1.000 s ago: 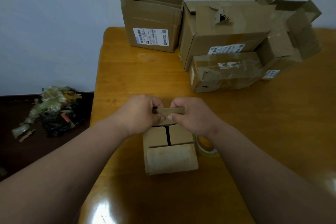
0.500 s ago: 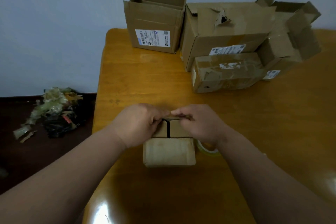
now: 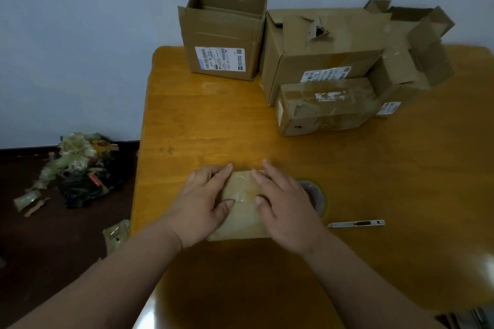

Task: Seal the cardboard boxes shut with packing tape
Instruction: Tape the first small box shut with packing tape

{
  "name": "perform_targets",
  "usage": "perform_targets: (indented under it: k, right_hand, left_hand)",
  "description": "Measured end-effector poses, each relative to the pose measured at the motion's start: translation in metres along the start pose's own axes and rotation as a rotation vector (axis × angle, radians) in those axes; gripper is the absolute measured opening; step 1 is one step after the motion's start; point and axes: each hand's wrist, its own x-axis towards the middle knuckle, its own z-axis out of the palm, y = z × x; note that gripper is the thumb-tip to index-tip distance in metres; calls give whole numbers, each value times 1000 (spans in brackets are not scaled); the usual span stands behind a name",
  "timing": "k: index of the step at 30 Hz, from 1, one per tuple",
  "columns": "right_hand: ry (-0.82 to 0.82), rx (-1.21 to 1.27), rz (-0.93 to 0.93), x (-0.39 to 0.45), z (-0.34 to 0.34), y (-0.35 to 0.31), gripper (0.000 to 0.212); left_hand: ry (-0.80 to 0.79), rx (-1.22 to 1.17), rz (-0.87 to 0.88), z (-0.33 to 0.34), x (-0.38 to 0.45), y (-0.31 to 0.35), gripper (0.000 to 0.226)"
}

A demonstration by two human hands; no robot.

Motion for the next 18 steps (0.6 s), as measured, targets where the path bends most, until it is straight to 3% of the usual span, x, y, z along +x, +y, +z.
perform_targets:
  k: [5, 10, 13, 15, 18]
  right_hand:
    - [-24, -258, 3, -8, 18, -5, 75]
    - [-47, -178, -6, -5, 16, -3, 77]
    - [255, 170, 173, -13, 17, 4, 62]
    - [406, 204, 379, -22, 17, 19, 53]
    - [172, -10, 502, -36, 20, 44, 59]
  left_hand:
    - [19, -121, -64, 14, -6, 5, 77]
    - [33, -200, -81, 17, -2, 5, 71]
    - [26, -256, -150, 16, -3, 6, 70]
    - [45, -353, -213, 14, -2, 12, 66]
    - [88, -526, -306, 8, -1, 24, 62]
